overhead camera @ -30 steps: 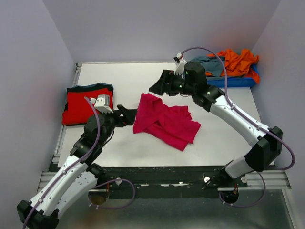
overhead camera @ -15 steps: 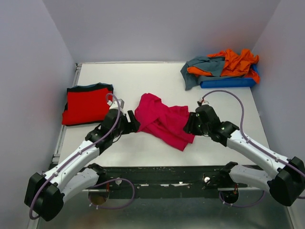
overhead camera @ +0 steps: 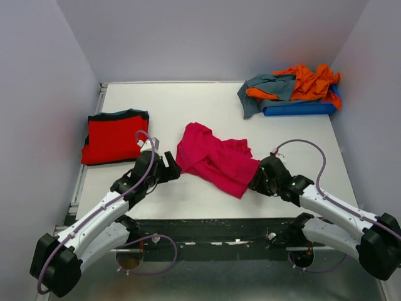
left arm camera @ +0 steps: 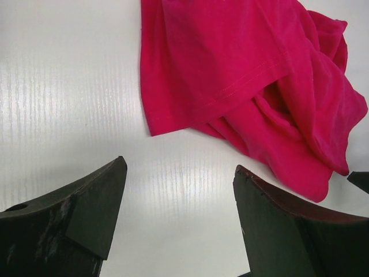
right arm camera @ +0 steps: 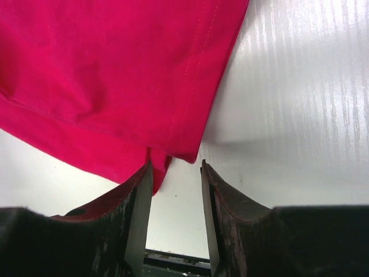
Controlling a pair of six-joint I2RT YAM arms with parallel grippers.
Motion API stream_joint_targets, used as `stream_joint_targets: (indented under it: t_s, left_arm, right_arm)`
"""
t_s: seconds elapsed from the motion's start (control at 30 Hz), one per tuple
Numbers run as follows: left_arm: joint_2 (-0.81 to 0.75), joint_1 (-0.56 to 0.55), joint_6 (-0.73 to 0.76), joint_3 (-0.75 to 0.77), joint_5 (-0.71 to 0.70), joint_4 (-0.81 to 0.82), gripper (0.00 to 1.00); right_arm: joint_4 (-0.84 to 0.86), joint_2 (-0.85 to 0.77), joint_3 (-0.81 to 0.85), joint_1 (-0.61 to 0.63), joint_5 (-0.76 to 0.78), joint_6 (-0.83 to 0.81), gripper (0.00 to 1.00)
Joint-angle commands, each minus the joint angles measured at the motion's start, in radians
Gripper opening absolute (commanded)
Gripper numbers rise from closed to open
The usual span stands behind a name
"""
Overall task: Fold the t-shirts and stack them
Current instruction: Flatten out the tshirt
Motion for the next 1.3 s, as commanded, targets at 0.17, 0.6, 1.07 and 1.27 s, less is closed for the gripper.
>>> stream_joint_targets:
  t_s: [0.17,0.6,1.07,1.27]
  left_arm:
    - [0.024,-0.006,-0.009,-0.003,-0.007,0.021,0.86]
    - [0.168,-0.006,-0.017,0.019,-0.042,0.039,0.78]
    - [0.357,-0.006,-0.031,0.043,-0.026,0.127,0.67]
    - [0.428,-0.006,-0.034,0.072,-0.037,0.163,0.60]
  right_arm:
    - [0.091,0.097,-0.004,0.001,0.094,0.057,0.45]
    - [0.071,0.076,0.044,0.001,0.151,0.035,0.01]
    - [0.053,-0.071,0.053,0.001,0.195,-0.047,0.01]
    - [0.071,-0.047,0.003,0.001,0.137,0.007,0.57]
